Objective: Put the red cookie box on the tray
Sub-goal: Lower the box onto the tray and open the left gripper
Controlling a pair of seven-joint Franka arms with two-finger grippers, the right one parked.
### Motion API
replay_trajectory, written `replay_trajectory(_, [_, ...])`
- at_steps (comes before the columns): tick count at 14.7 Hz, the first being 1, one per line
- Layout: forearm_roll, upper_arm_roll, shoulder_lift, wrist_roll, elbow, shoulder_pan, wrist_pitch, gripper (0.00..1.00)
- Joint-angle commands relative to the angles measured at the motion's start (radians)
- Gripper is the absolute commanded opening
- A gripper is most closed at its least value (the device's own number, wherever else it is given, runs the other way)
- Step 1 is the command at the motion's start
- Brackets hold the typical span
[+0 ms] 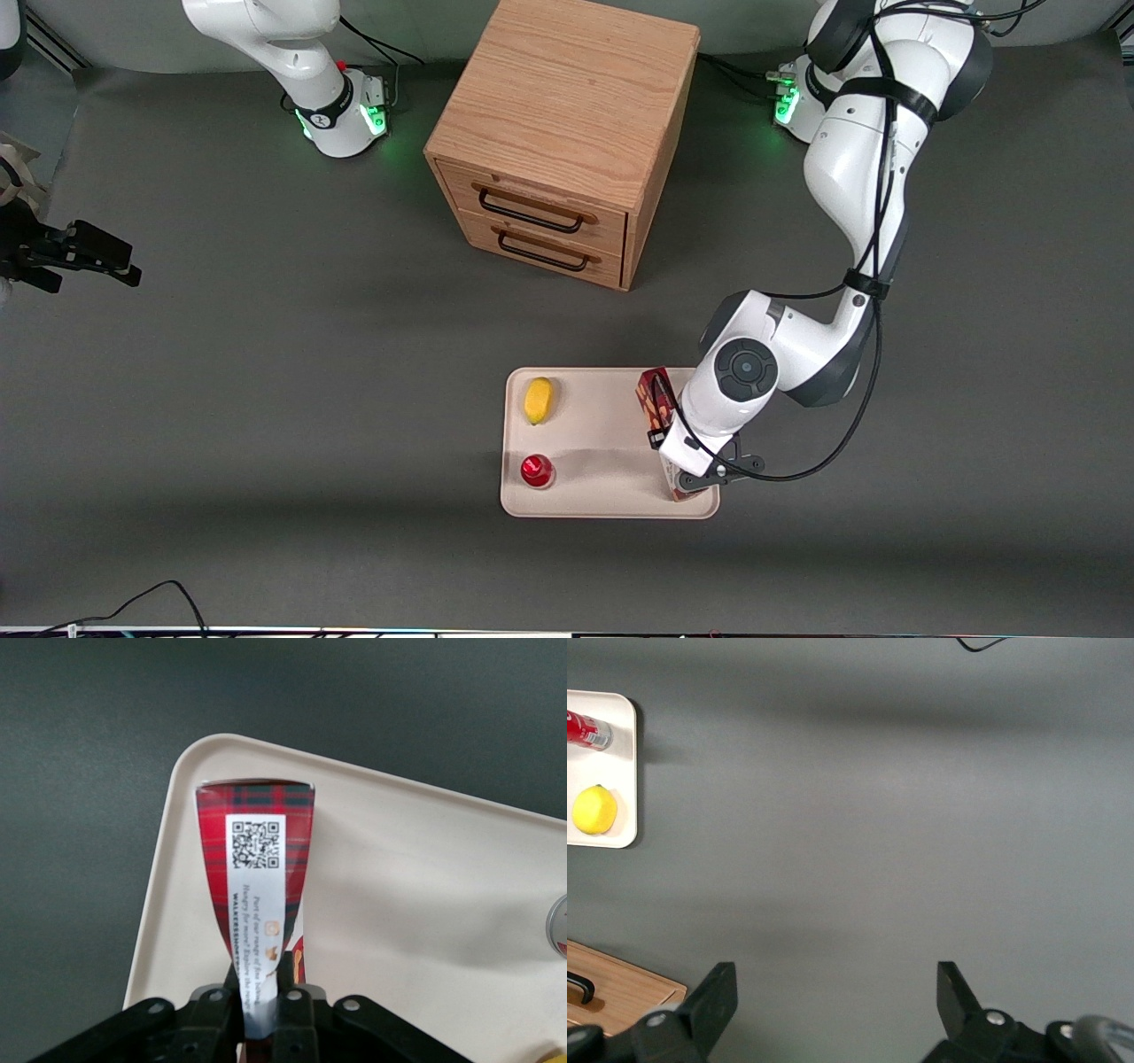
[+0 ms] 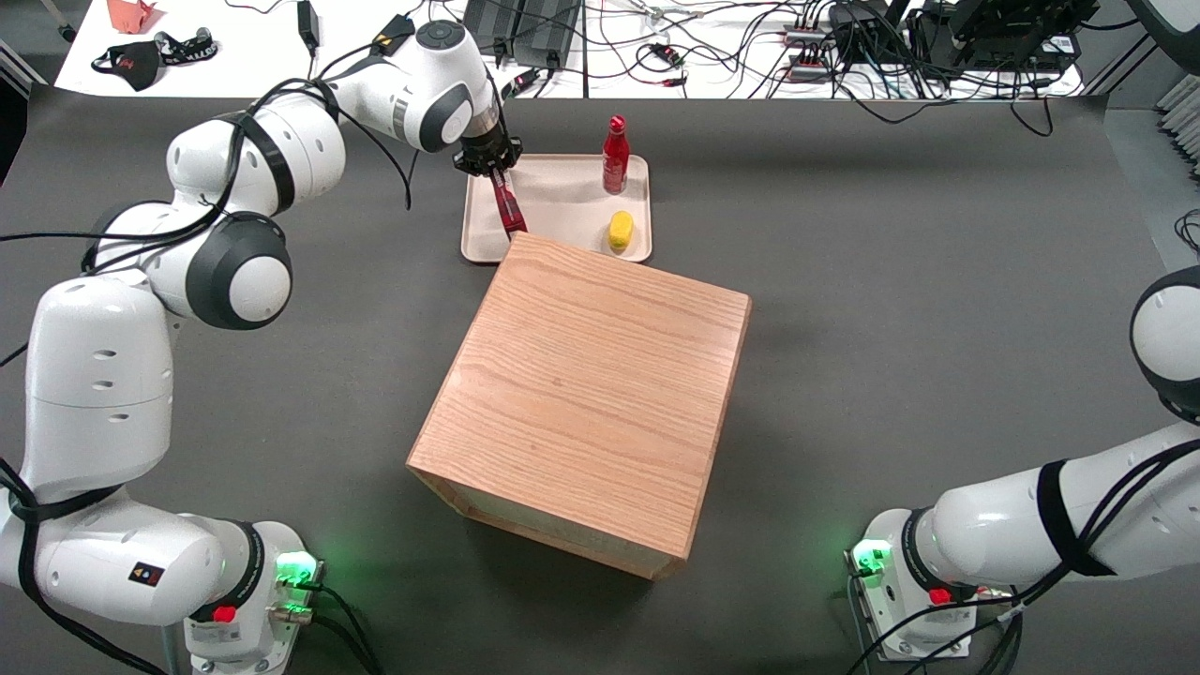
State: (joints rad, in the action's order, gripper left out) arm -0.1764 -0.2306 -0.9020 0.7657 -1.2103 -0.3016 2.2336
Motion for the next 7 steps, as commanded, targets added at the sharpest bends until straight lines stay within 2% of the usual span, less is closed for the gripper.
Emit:
replay_trajectory(1, [-0.020, 0.005, 0.011, 0.029, -0.043, -0.001, 0.050, 0.49])
replay_trajectory(2, [-0.020, 0.005, 0.011, 0.027, -0.047, -0.001, 0.054, 0.65])
replay_trajectory(3, [-0.018, 0.005, 0.011, 0.029, -0.049, -0.001, 0.057, 1.00])
replay_trajectory(7, [-0.020, 0.005, 0.024, 0.032, -0.049, 0.002, 0.034, 1.00])
